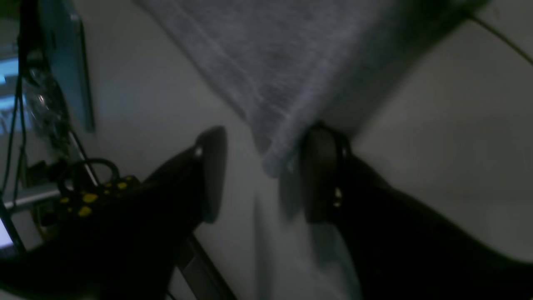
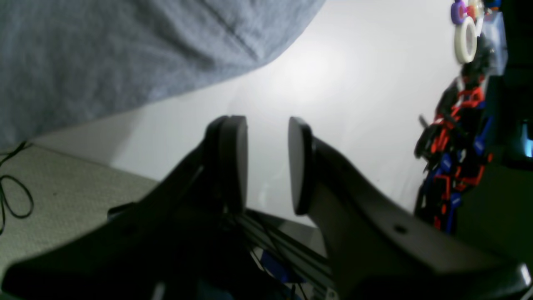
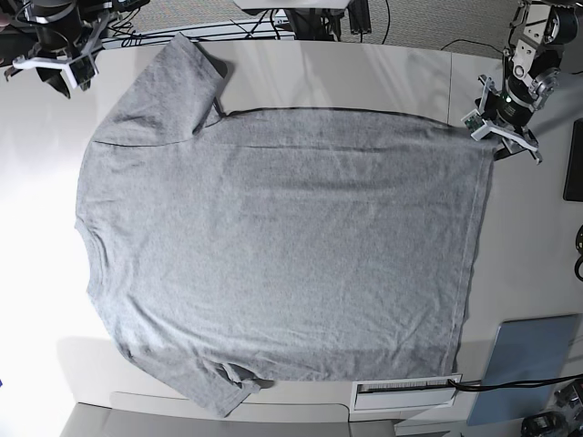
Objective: Fold the T-shirt properly
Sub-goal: 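Move both grippers down to the shoulder corners of the grey T-shirt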
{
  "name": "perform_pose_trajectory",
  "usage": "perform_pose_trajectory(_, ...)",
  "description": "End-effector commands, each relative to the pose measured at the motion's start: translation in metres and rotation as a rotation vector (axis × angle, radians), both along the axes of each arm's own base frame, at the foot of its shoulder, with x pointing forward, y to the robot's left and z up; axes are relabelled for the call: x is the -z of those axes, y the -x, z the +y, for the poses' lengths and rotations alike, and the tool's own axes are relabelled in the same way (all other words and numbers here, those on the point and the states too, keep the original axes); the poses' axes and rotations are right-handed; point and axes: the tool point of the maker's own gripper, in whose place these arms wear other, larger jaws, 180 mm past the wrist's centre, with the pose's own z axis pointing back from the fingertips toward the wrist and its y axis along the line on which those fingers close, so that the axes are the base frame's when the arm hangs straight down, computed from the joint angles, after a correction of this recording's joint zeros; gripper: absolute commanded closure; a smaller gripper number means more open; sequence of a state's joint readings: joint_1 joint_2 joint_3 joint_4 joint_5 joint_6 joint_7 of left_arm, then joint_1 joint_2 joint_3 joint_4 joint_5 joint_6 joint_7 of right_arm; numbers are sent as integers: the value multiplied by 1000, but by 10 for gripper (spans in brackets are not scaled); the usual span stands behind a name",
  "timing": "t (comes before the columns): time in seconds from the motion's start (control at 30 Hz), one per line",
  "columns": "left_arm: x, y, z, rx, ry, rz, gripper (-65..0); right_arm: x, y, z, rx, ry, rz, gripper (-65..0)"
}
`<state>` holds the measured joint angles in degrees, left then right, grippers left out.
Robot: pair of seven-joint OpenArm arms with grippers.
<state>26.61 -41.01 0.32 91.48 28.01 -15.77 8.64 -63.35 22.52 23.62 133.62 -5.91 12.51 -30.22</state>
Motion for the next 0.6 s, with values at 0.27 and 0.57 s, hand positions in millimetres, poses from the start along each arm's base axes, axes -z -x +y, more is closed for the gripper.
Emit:
perform_pose_trajectory(0.27, 19, 27, 12, 14, -68, 138, 0, 11, 6, 6, -264, 196, 168, -172)
perform_pose_trajectory(0.57, 19, 26, 6, -8, -45, 114, 0, 26, -4, 3, -541, 304, 226, -172)
